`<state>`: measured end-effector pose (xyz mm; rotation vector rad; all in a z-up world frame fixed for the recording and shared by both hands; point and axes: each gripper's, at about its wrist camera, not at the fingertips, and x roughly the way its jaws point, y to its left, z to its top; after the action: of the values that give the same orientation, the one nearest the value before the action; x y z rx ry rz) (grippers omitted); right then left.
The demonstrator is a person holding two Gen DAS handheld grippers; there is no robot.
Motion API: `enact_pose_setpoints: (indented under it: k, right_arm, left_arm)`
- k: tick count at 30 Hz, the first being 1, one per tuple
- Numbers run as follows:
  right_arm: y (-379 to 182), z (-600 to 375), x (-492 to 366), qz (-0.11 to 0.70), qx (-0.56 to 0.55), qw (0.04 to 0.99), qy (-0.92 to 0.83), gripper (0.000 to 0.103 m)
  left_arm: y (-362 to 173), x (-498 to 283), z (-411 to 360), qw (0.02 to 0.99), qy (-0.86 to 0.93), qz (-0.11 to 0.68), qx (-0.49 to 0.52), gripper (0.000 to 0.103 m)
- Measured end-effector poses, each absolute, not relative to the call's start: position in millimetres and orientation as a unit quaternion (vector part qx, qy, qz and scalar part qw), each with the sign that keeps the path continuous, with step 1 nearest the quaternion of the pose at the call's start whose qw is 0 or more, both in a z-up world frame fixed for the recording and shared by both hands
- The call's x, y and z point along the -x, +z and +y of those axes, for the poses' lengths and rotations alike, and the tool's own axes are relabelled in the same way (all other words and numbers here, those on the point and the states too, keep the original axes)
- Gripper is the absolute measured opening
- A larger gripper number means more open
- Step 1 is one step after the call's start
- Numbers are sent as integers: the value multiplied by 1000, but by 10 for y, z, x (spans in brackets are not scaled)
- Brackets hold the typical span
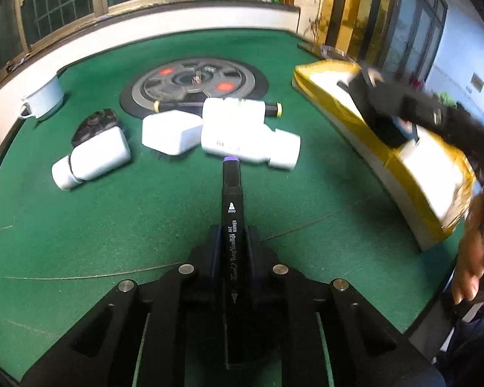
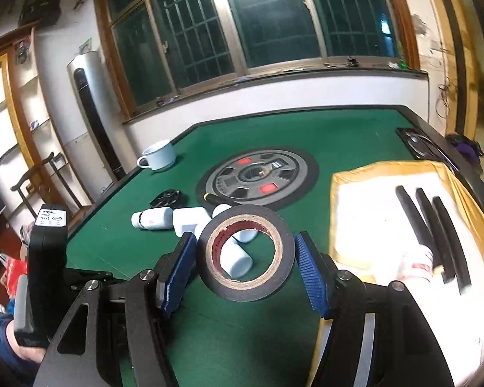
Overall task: Organize rigid objects
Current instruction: 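Carry the tape roll and marker with both tools over the tray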
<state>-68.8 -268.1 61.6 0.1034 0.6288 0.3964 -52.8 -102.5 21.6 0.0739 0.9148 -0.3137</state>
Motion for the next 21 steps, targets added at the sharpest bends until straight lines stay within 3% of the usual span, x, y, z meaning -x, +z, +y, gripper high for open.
enact_pose_setpoints:
  k: [12,21]
  right_arm:
    - [622,-2691,922,329,-50,927,174,58]
    - [702,-3121,945,326,-80,934,121,58]
  left_arm:
    - [539,535,-916,903,-167,396,25,12]
    - [757,487,-1256,895,-215,388,38,12]
